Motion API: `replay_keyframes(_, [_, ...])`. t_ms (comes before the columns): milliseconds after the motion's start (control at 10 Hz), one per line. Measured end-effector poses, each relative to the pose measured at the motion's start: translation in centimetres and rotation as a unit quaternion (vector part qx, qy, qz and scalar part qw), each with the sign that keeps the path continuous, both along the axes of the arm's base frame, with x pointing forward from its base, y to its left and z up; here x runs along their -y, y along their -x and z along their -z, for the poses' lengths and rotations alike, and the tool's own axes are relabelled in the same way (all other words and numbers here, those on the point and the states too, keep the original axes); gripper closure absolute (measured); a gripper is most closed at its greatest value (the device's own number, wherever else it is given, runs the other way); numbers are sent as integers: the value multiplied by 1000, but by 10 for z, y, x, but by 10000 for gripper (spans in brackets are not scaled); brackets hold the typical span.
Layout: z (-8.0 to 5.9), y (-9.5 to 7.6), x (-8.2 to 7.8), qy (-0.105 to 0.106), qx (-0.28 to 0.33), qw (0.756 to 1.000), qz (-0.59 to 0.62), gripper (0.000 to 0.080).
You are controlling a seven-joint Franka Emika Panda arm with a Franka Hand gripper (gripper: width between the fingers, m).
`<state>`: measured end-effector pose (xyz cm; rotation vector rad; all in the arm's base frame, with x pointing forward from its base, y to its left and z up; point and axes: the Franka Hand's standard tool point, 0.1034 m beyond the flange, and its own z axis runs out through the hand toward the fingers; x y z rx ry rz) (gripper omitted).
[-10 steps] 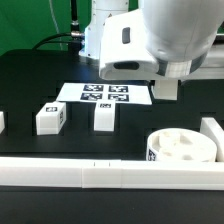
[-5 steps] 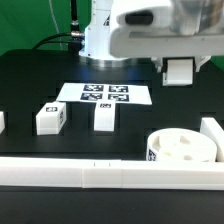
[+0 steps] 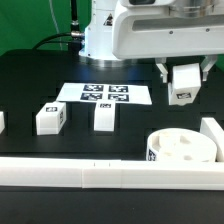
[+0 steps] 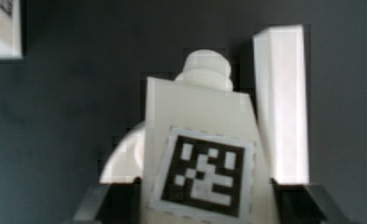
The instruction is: Assemble stool
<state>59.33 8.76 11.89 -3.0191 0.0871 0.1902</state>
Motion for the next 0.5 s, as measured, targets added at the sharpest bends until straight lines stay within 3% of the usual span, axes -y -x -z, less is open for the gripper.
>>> replay_keyframes(200, [-6, -8, -10, 1, 79, 997, 0, 474])
replay_keyframes(500, [-2, -15, -13, 2, 181, 983, 6, 474])
